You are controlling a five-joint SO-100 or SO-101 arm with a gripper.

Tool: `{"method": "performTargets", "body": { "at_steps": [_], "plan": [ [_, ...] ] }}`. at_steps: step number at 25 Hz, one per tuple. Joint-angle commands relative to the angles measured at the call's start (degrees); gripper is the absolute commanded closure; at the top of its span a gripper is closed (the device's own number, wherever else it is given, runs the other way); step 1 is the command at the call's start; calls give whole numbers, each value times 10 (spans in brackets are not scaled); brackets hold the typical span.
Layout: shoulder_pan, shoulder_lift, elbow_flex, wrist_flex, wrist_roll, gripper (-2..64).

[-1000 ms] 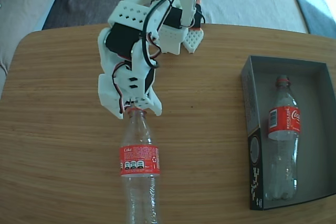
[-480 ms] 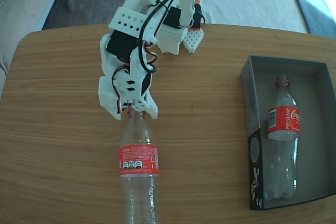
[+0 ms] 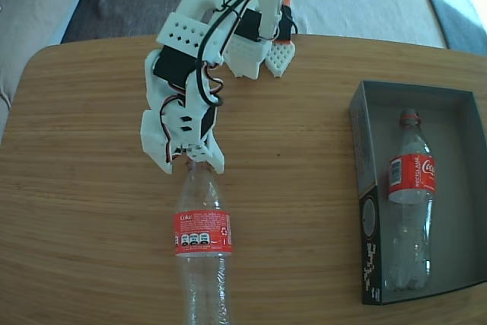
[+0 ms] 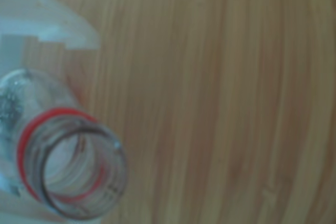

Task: Grasp the bottles and put them in the box.

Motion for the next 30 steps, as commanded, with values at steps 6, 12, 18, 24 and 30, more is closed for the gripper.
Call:
{"method": "performTargets", "body": {
  "at_steps": [6,12,18,24,30],
  "plan": [
    [-17,15,-32,-3,45,237],
    [-33,14,-31,-3,47,237],
    [-32,14,-29,-3,47,272],
    [-33,15,-26,-3,47,525],
    [-33,18,-29,5,47,616]
  ]
}}
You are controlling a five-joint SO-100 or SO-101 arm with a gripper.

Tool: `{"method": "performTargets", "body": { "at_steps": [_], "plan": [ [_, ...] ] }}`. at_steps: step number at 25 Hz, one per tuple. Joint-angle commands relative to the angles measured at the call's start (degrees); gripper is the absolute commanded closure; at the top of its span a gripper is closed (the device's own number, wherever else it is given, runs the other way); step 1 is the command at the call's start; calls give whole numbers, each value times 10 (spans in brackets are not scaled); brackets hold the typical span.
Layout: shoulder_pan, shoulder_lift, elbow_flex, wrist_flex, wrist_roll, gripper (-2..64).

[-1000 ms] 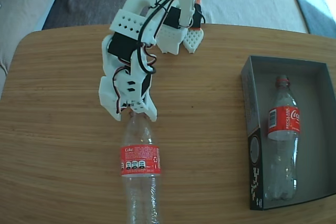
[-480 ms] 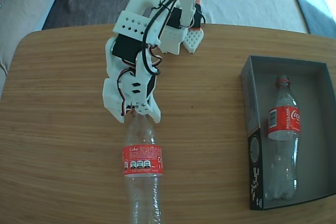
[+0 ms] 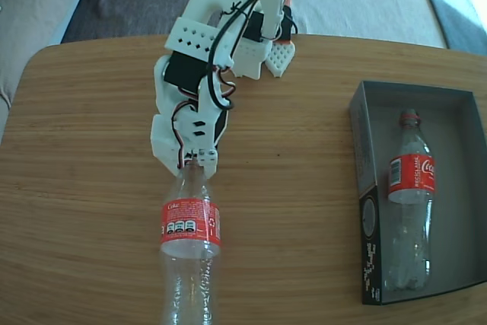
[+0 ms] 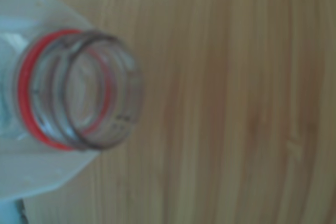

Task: Grasp the bottles and put them in the box.

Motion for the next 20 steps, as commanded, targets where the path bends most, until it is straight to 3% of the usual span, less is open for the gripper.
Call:
{"method": "performTargets", "body": {
  "at_steps": [1,6,9,13,20],
  "plan": [
    [4,22,-30,3,2,616],
    [4,26,-78,15,3,616],
    [1,26,-143,91,16,616],
    [-33,26,-231,207,116,615],
    [-126,27,-348,349,323,615]
  ]
}}
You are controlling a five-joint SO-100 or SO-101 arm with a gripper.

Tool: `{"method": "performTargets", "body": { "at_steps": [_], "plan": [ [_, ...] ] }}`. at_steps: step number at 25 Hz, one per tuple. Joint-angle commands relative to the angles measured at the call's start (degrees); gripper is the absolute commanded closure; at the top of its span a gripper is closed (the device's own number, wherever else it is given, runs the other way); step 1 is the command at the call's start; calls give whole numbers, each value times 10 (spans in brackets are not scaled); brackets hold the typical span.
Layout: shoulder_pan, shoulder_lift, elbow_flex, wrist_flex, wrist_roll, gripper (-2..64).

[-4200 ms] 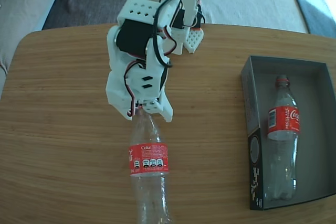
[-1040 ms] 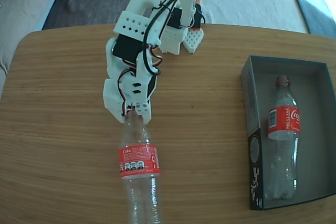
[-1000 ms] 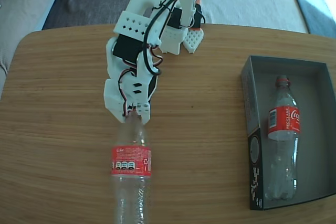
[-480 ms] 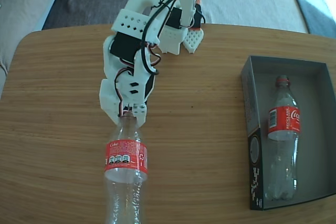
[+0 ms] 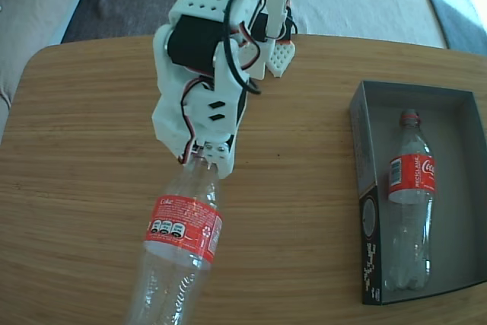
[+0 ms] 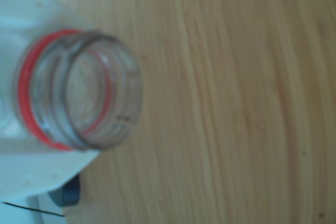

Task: Grasp the bottles and put them in the box.

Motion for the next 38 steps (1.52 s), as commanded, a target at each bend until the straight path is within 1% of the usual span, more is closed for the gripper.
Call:
{"method": "performTargets", "body": {
  "at_steps": [1,5,9,17,22,30,36,38],
  "plan": [
    [-53,27,-84,50,103,615],
    [-137,27,-146,105,204,615],
    [-227,27,-194,138,288,615],
    [-418,27,-218,140,453,616],
    [-515,27,-218,138,504,616],
    [-649,27,-218,134,565,617],
    [-728,25,-214,141,603,617],
    [-742,18,-216,139,613,617]
  ]
}}
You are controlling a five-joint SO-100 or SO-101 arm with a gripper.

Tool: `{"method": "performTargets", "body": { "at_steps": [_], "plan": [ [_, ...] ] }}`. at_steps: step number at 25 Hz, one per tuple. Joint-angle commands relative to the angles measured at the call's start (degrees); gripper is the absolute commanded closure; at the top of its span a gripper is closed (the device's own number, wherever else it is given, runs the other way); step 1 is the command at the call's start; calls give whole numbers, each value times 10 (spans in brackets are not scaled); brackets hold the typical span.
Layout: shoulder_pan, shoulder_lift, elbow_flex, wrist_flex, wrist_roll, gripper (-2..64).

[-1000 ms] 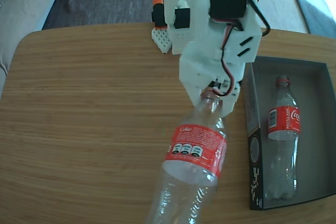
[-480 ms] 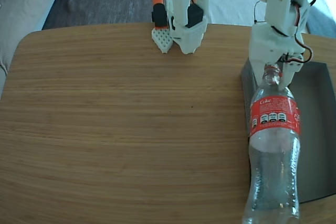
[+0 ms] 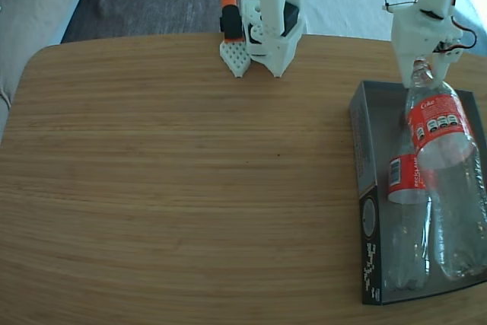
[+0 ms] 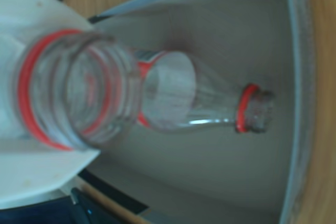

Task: Grasp the bottles and put them in the box.

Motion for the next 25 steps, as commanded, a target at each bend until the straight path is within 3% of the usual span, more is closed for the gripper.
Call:
{"method": "performTargets", "body": {
  "at_steps": [1,6,18,25],
  "plan": [
    [-11,17,-36,-6,9,618],
    [-12,-23,-55,-8,3,618],
    [-13,-191,-272,-4,8,618],
    [-34,-275,-345,0,9,618]
  ]
}}
